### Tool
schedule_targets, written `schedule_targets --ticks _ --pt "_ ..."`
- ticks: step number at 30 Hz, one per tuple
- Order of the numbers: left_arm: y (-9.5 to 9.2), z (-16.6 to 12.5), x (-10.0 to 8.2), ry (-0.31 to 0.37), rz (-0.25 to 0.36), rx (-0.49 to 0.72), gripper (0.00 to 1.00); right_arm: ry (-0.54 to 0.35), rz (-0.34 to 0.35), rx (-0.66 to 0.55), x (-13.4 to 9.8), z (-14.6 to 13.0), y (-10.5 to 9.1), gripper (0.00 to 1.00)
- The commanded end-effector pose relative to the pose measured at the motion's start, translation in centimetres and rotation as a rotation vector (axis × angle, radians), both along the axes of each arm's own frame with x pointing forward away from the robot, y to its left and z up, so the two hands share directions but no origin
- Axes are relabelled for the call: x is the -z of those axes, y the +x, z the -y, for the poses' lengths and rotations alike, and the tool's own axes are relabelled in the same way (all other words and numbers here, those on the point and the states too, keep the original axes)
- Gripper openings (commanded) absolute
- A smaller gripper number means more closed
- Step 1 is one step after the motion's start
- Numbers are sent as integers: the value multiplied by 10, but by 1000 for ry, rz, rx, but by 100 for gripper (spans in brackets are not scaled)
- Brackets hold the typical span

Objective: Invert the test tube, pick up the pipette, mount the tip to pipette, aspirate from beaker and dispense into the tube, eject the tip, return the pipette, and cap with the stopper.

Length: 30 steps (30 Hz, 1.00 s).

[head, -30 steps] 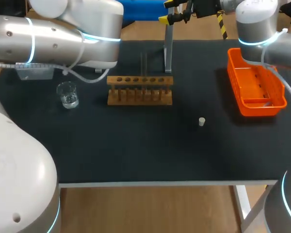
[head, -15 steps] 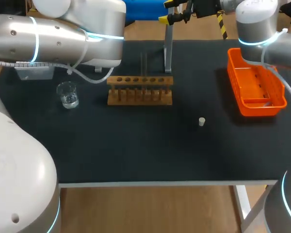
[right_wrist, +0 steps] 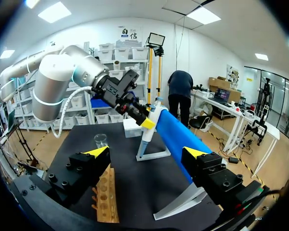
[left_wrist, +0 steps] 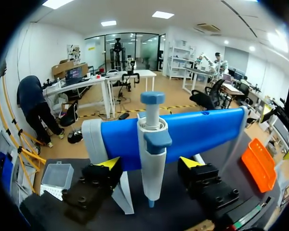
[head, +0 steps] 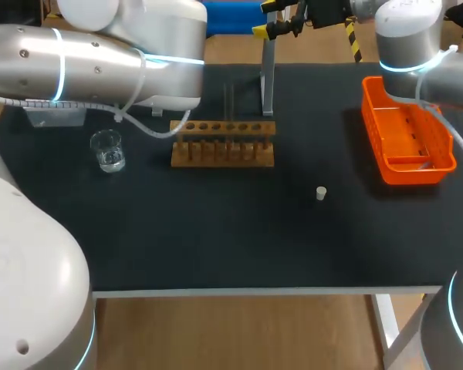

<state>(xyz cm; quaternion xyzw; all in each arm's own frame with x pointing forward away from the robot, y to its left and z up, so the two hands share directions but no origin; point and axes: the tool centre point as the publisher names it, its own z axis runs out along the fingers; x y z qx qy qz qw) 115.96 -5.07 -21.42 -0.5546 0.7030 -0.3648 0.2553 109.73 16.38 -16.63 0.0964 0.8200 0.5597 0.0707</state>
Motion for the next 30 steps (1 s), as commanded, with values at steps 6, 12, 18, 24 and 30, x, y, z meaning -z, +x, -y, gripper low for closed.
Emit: schedule_targets --ticks 6,12,18,24,30 --pt "-11 2 -20 -5 35 9 100 -3 -3 -4 -1 1 1 100" --pt "-26 3 -44 -7 70 24 100 -3 -3 -4 -1 1 1 100" --pt "-53 -3 -72 -22 131 119 100 -3 -3 -4 -1 1 1 100" --pt "-87 -12 -90 -27 229 358 100 -3 -3 -4 -1 1 1 100" --pt "-112 -16 -88 -47 272 596 100 -3 -3 -4 -1 1 1 100"
